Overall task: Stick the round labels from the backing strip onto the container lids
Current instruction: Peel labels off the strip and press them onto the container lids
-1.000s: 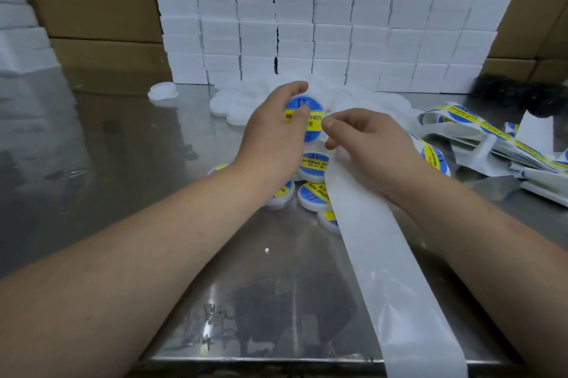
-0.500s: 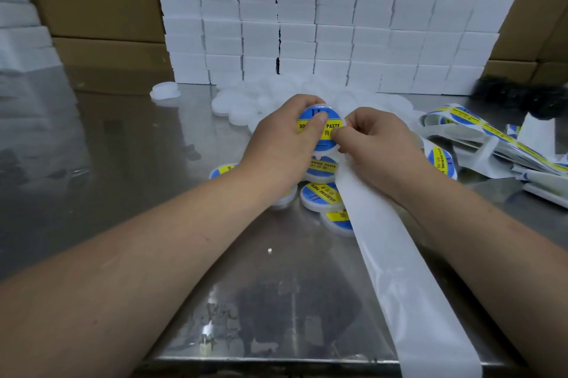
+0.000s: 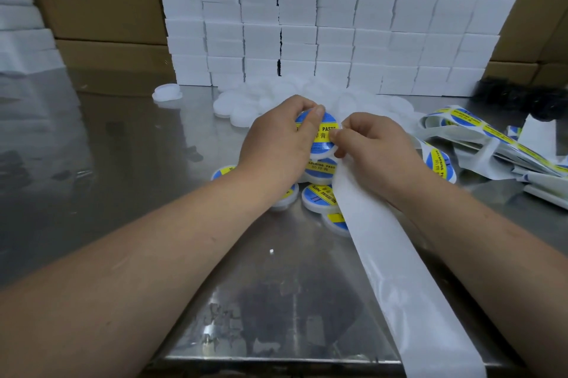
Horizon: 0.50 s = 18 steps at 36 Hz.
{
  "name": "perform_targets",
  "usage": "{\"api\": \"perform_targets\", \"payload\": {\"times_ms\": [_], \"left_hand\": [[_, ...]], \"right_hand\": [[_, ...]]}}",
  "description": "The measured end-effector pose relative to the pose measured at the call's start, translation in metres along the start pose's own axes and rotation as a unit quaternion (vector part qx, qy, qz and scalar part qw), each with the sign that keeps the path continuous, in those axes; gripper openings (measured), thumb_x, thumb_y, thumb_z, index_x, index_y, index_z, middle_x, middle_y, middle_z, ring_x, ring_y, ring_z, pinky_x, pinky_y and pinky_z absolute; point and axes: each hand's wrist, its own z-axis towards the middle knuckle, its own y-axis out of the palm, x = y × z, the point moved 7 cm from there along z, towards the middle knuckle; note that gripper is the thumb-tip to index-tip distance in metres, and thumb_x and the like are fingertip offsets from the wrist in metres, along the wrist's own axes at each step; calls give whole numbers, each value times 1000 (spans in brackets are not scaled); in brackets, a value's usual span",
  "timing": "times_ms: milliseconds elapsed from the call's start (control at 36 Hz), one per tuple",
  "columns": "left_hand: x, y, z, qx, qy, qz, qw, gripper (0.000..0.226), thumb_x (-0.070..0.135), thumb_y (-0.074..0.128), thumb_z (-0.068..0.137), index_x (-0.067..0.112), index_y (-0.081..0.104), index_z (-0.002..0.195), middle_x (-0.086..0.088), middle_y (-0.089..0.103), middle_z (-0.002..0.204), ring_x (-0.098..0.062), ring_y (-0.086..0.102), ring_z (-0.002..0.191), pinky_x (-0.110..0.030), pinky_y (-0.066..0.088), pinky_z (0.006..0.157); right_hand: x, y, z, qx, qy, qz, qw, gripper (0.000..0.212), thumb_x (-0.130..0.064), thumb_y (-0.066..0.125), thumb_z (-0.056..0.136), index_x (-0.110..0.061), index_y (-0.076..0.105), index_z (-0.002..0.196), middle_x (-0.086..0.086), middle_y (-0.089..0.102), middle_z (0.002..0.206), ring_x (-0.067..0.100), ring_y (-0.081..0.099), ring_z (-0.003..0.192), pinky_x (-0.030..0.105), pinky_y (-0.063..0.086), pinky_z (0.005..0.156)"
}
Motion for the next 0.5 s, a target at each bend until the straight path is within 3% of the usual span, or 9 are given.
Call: {"api": "perform_targets", "payload": {"times_ms": [167,250,333,444,500], "left_hand": [[-14,-3,3,-16,-44,63,997,23,34,45,93,23,65,91,4,63,93,-20,59,88,-32,47,78],[-21,3,5,-57,-56,172,982,27,36,43,92,26,68,96,-2,62,104,-24,56,97,-36,45,86],[-27,11,4,-93,-68,276,954,29,38,41,92,30,68,97,-3,62,103,-27,55,99,-35,44,86],[-31,8,7,-84,-61,340,935,37,44,45,89,35,56,123,-3,53,126,-27,47,116,-36,37,96],[-25,2,10,-49,-32,340,938,38,44,47,89,33,55,125,-3,52,125,-26,47,116,-36,33,94]], "right_hand": [[3,-6,3,6,17,6,1000,31,-34,47,91,-25,62,66,-12,60,60,-9,50,55,4,34,49],[3,-5,4,1,8,5,1000,22,-19,51,87,-27,61,69,-13,60,65,-13,50,57,2,34,50],[2,-4,5,4,-4,13,1000,30,-6,50,83,-33,58,70,-12,59,70,-9,50,58,2,35,53],[-3,-5,4,19,-41,13,999,40,4,43,77,-34,55,80,-14,57,83,-3,50,72,2,35,61],[-9,-7,1,37,-69,-7,997,44,7,43,74,-32,54,91,-15,52,96,-9,48,80,-2,32,69]]}}
